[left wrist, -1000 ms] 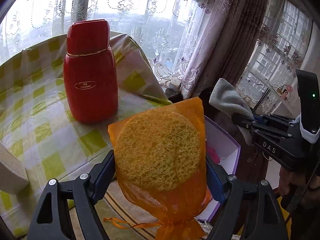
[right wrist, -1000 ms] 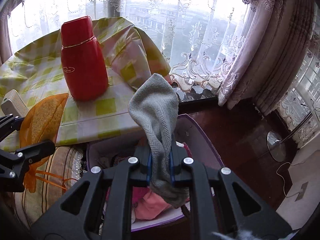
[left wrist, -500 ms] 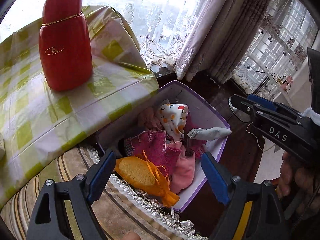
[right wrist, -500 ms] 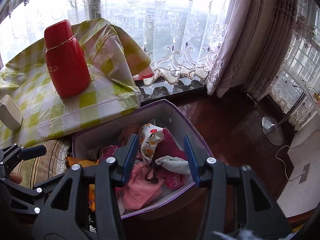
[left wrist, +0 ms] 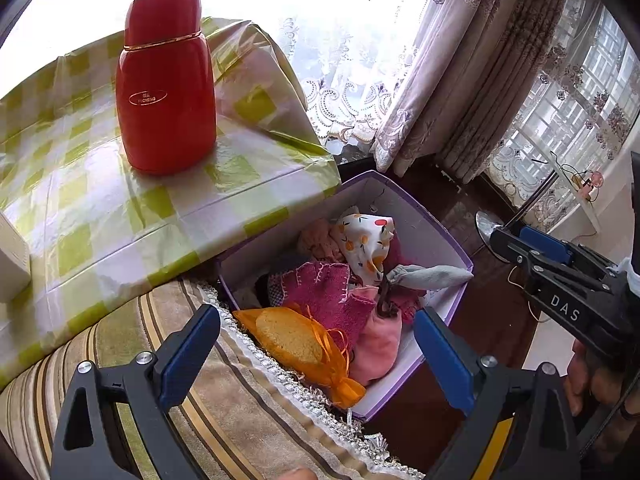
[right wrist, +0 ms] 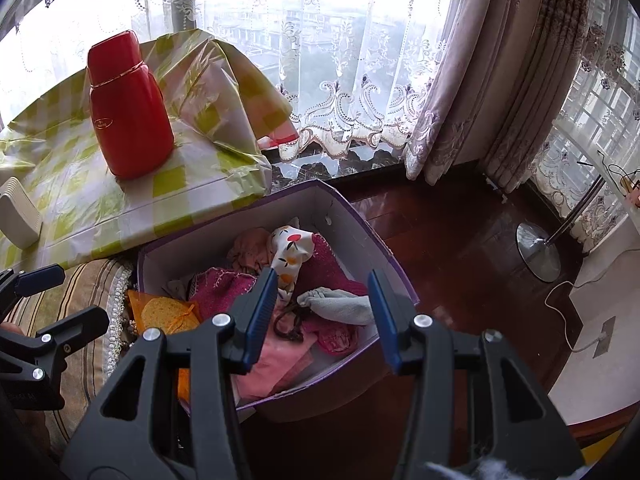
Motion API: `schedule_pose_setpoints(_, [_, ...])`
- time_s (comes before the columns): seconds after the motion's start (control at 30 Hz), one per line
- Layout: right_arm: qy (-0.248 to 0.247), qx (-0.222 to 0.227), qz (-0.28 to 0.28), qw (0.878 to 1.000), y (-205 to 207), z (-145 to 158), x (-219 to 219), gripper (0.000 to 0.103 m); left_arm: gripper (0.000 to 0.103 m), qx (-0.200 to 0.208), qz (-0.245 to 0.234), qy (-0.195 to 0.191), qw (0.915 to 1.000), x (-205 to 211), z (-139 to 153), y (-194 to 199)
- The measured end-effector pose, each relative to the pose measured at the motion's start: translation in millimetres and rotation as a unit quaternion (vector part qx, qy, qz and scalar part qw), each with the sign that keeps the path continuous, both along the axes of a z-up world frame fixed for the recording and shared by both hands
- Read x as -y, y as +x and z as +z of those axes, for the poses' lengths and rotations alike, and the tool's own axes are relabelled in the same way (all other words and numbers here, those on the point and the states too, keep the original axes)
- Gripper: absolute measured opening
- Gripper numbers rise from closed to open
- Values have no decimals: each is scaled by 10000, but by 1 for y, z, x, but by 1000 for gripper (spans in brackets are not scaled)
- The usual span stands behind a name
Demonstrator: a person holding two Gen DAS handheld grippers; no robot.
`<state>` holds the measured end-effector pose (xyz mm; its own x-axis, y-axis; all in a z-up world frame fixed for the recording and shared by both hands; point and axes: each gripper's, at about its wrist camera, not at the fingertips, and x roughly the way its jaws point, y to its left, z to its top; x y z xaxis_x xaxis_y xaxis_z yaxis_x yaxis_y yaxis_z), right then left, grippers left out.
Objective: Organize soft objects
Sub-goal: 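Carry the orange pouch and grey pouch into the white box and release them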
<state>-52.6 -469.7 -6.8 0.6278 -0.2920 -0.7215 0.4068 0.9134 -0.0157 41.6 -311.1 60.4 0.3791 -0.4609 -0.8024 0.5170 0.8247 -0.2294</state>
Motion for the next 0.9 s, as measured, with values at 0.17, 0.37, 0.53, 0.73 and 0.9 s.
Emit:
schedule_pose_setpoints(0.17, [29, -6, -9, 10000, -2, -1, 3, 51, 99, 14, -57, -12, 10000, 3, 1, -2])
schedule_pose_setpoints(0.37, [43, 6, -28, 10000, -2, 0, 6, 51, 99, 49, -66, -31, 10000, 4, 4, -2])
schedule_pose_setpoints(0.53, [46, -12, -19, 10000, -1, -1, 7, 51, 99, 45, -82, -46, 9999, 5, 5, -2])
schedule_pose_setpoints(0.73, [60, -31, -32, 10000, -3, -2, 9, 51, 99, 21, -125, -207, 9997, 5, 4, -3])
schedule_pose_setpoints(0.9, [63, -40, -57, 10000, -4, -3, 11, 51, 99, -5, -186, -275, 9994, 12, 5, -3])
